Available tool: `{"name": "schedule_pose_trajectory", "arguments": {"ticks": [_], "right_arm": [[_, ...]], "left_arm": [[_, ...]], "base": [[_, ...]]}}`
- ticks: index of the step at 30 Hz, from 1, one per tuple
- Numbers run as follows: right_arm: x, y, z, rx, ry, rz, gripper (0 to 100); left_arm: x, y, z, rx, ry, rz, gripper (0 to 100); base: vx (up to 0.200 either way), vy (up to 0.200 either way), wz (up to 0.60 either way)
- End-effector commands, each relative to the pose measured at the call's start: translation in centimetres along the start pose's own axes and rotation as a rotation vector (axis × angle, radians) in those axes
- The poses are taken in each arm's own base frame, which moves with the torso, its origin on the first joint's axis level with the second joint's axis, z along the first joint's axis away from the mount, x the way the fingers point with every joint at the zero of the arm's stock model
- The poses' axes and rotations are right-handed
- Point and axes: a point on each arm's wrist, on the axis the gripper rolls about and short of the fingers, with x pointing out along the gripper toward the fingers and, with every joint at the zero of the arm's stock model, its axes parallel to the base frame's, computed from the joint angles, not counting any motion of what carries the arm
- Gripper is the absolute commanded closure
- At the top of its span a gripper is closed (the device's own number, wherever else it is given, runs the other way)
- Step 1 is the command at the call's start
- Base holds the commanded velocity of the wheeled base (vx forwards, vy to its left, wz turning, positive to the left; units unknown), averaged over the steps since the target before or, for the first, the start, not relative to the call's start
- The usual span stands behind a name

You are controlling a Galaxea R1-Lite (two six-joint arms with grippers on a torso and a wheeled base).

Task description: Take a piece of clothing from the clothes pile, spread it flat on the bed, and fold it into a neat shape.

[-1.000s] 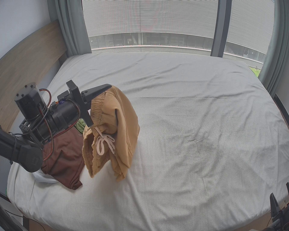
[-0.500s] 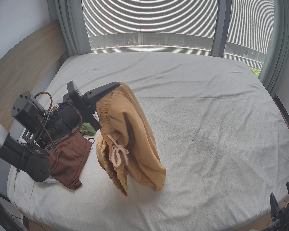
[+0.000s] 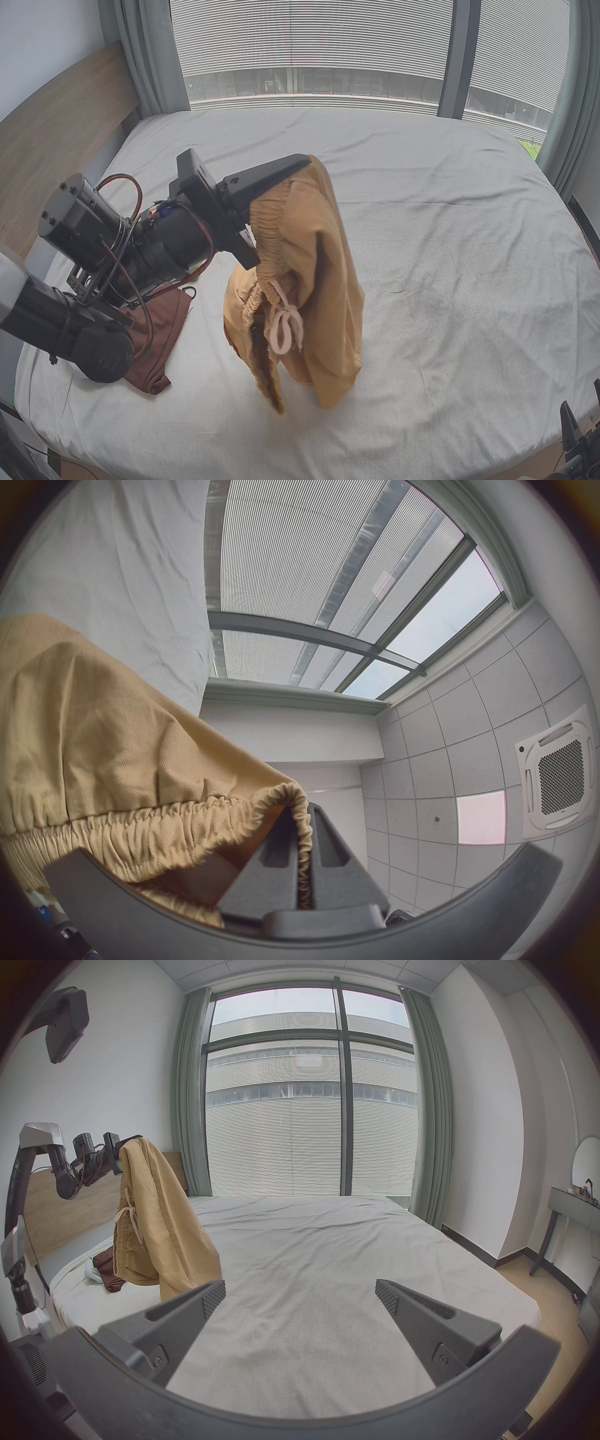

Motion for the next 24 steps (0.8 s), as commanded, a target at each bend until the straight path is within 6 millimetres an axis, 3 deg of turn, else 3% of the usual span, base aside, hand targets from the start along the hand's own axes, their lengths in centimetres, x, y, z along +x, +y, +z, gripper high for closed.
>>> {"name": "schedule_pose_trajectory", "arguments": {"ticks": [1,9,24], "right_arm": [[0.0,0.0,-0.5,0.000,0.000,0.000,0],[0.0,0.0,-0.5,0.001,-0.003,0.000,0],[0.0,0.0,-0.5,0.001,-0.002,0.000,0]], "left_arm": [[1.5,0.3,-0.8,-0.011,0.044,-0.022,100],[3.2,-0.1,-1.7,-0.030,0.065,-0.068,100],[7.5,2.2,-2.8,-0.095,0.074,-0.121,100]], "base": [[0.000,0.000,0.00],[0.000,0.000,0.00],[0.000,0.000,0.00]]}}
